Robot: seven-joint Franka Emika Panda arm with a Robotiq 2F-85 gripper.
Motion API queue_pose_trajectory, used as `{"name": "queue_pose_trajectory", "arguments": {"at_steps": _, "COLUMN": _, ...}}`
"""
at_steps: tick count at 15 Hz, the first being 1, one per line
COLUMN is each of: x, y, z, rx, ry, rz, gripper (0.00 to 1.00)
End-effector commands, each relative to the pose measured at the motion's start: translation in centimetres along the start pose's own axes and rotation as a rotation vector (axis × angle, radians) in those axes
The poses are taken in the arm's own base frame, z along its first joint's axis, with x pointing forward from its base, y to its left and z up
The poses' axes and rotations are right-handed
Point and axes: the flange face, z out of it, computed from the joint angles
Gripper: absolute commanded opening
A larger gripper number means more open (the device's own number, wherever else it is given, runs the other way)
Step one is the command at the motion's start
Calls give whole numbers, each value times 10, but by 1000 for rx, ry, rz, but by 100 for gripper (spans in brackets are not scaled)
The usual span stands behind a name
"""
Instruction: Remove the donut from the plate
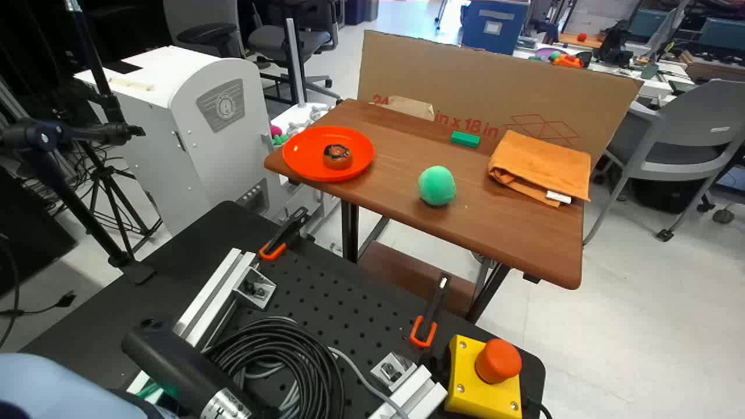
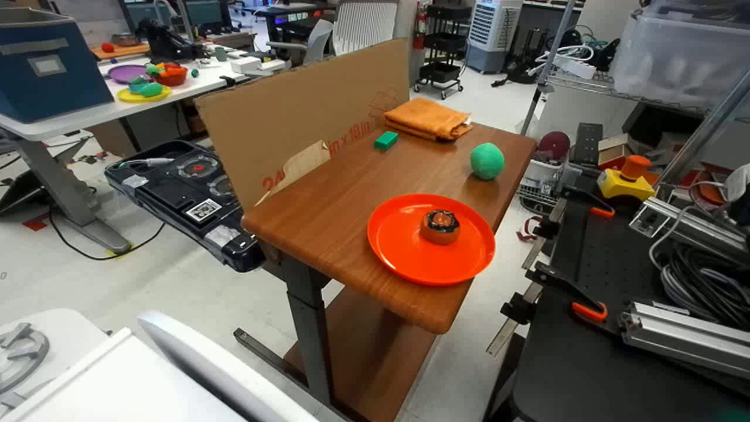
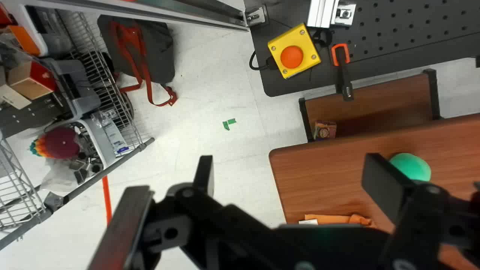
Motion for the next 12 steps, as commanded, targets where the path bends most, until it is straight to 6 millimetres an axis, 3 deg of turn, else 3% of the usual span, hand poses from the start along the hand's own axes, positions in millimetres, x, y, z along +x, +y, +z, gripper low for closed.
{"name": "queue_pose_trajectory", "arguments": {"at_steps": 1, "x": 0, "y": 0, "z": -1, "rx": 0, "ry": 0, "rz": 0, "gripper": 100}}
{"name": "queue_pose_trajectory", "arguments": {"at_steps": 10, "x": 0, "y": 0, "z": -1, "rx": 0, "ry": 0, "rz": 1, "gripper": 100}}
{"name": "queue_pose_trajectory", "arguments": {"at_steps": 12, "x": 15, "y": -4, "z": 4, "rx": -6, "ry": -44, "rz": 27, "gripper": 100}}
